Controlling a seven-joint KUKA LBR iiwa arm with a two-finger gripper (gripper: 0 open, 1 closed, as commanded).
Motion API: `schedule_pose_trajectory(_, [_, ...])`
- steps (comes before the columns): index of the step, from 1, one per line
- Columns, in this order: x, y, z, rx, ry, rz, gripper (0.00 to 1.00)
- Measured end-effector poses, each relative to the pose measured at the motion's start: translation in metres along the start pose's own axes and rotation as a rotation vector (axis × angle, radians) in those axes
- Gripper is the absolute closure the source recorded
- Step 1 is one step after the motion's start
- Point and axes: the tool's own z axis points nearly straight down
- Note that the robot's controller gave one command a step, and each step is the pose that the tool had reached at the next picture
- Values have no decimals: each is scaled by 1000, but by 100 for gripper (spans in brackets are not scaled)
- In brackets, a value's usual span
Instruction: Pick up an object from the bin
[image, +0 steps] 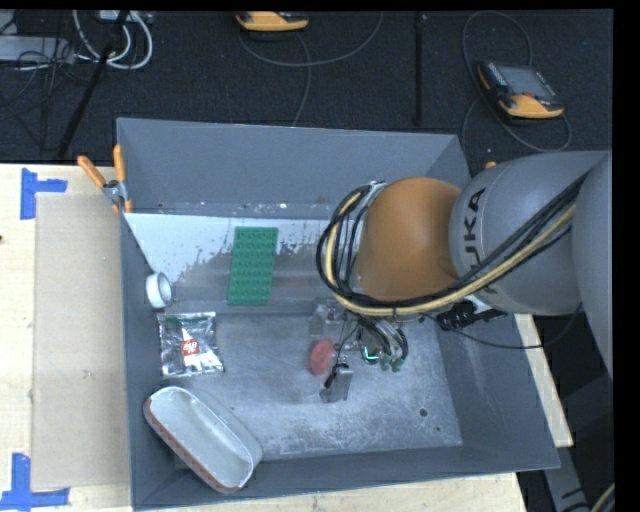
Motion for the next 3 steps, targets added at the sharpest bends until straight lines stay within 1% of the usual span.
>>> schedule_pose_trajectory(1, [-28, -17, 4, 1, -10, -162, 0])
schedule_pose_trajectory(2, [-33, -21, 68, 1, -3, -210, 0])
schedule_pose_trajectory(3, [-34, -21, 65, 0, -8, -206, 100])
